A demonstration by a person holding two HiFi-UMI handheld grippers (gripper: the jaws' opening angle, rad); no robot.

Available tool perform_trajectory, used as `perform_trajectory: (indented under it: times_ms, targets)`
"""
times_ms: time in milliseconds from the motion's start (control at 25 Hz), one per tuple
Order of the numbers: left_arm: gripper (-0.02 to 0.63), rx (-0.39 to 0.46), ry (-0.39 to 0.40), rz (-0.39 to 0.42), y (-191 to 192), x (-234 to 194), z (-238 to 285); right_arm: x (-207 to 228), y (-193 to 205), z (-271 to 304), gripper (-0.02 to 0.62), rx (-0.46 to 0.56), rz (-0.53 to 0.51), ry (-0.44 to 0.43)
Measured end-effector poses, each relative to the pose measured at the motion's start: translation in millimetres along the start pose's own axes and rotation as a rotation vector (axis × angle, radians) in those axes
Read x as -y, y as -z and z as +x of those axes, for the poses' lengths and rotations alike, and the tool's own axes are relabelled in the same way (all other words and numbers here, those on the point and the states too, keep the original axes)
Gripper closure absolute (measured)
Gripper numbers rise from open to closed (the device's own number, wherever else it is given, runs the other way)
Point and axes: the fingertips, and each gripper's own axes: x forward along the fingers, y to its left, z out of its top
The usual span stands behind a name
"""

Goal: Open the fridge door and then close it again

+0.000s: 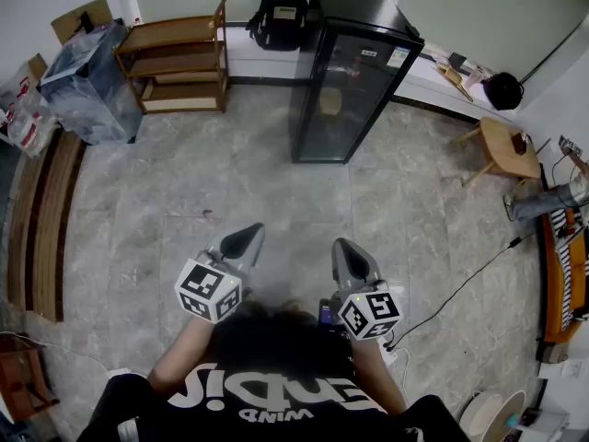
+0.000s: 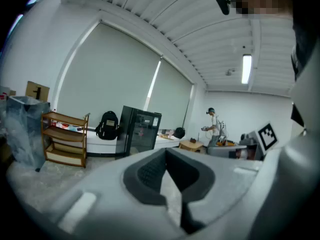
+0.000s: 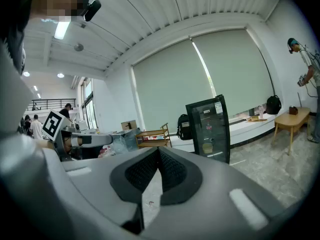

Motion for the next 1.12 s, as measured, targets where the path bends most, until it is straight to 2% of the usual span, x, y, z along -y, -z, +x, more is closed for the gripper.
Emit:
perform_trajectory:
  times_ms: [480, 840, 1120]
  targets:
    - [0.604, -0.007, 0.018, 0.006, 1, -20, -3, -20, 0, 17, 0.598, 0.002, 0.0, 0.003]
    - [0.604, -0.029, 0.037, 0.021, 11, -51, -14, -39, 15, 31, 0.598, 0.014, 0.009, 0.075]
    - [0.604, -0.033, 0.057, 0.021, 11, -63, -3, -29, 16, 37, 0.598, 0.025, 0.016, 0.118]
